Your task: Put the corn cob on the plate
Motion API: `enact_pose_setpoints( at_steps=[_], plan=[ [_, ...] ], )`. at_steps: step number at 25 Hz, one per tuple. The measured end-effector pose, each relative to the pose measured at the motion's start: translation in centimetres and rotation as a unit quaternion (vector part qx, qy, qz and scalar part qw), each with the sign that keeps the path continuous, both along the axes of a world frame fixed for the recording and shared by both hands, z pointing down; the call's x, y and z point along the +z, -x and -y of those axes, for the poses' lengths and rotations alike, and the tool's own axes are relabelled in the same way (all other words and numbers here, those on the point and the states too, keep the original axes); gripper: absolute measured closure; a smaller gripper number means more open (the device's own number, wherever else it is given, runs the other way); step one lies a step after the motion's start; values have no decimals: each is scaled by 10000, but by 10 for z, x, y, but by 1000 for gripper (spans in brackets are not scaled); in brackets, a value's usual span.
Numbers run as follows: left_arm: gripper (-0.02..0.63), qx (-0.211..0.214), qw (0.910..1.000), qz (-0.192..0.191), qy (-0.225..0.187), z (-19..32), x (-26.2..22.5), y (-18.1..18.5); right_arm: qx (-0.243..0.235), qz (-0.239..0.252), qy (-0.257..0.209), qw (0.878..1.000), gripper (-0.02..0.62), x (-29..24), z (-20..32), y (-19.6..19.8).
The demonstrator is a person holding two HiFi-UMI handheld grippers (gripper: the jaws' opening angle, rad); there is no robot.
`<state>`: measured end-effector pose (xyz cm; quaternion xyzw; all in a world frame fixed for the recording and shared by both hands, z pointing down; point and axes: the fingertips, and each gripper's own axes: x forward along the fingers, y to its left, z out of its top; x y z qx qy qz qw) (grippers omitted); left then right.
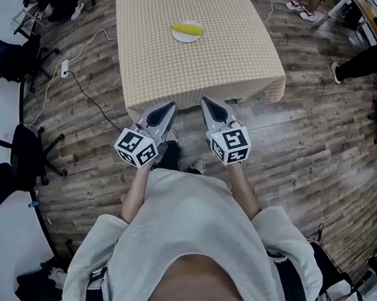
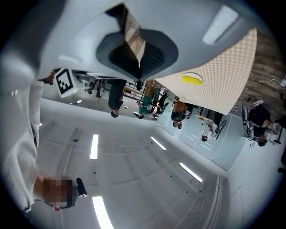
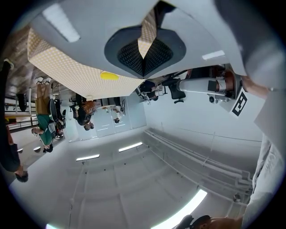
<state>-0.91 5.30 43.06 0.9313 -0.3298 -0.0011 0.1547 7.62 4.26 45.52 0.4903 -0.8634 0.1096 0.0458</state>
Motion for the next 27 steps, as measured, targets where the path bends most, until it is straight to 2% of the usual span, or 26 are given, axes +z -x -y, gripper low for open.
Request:
enact_pose_setpoints(
  at_steps=[7,17,27],
  plan=[
    [598,151,9998,-75,-102,-18,-8,13,62,-93,-79,9999,598,-10,-20,19],
    [598,321,9990,-141,-271,-11,-25,45,69,-272,-265,9993,598,-35,-16,68],
    [598,422,9988,-164,-199,-11,-22,58,37,-326,-136,9994,597,-27,-22,96]
  ],
)
